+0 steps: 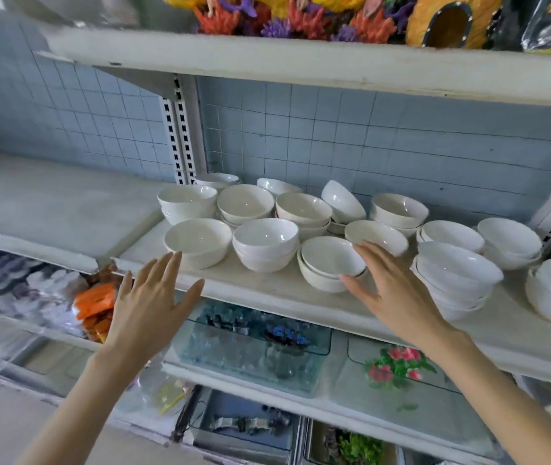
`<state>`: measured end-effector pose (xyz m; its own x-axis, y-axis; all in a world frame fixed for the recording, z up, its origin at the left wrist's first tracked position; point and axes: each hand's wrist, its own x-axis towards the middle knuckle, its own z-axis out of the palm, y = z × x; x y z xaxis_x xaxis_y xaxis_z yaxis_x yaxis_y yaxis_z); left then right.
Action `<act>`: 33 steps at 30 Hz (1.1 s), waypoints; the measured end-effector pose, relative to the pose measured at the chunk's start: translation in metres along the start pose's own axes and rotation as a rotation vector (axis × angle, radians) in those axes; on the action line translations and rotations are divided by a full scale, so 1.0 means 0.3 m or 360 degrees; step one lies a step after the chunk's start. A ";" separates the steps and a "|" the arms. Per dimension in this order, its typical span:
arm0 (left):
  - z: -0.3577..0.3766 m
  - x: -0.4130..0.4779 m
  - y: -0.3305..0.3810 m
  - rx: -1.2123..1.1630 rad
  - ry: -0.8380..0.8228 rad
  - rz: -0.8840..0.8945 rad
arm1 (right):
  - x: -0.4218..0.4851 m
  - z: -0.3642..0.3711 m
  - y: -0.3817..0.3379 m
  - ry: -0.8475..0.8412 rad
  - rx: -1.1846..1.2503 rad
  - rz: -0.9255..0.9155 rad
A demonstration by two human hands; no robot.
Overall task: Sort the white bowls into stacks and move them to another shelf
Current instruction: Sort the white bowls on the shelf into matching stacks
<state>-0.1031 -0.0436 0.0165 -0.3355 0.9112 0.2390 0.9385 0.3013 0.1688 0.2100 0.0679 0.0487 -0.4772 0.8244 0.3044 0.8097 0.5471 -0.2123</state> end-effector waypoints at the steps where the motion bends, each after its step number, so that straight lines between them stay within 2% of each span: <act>1: 0.005 0.007 -0.015 -0.0016 -0.0002 -0.0006 | 0.019 0.012 -0.016 -0.0011 0.0028 -0.0010; 8: 0.017 0.147 -0.162 -0.0084 0.0032 0.0030 | 0.162 0.079 -0.220 -0.0053 0.0078 -0.0068; 11: 0.005 0.219 -0.225 -0.0125 -0.0022 0.0060 | 0.216 0.124 -0.331 -0.0105 0.0098 -0.0073; 14: 0.002 0.288 -0.273 -0.0207 -0.0106 0.0158 | 0.274 0.191 -0.442 -0.0027 0.0018 -0.0212; 17: 0.036 0.343 -0.306 -0.0428 -0.0288 0.0237 | 0.320 0.269 -0.518 -0.0146 -0.0043 -0.0276; 20: 0.079 0.390 -0.318 -0.0775 -0.0535 0.0295 | 0.357 0.334 -0.545 -0.0124 -0.0091 -0.0322; 23: 0.149 0.418 -0.315 -0.0999 -0.0566 0.0195 | 0.380 0.367 -0.545 -0.0146 -0.0062 -0.0359; 27: 0.179 0.442 -0.319 -0.1230 -0.0552 0.0324 | 0.407 0.404 -0.527 -0.0063 -0.0115 -0.0458; 33: 0.208 0.484 -0.314 -0.1466 -0.0586 0.0368 | 0.437 0.408 -0.535 -0.0087 0.0067 -0.0553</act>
<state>-0.2352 0.0779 -0.0243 0.0378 0.9964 0.0763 0.4970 -0.0850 0.8636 -0.0244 0.1059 0.0090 -0.7403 0.5937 0.3155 0.5813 0.8010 -0.1433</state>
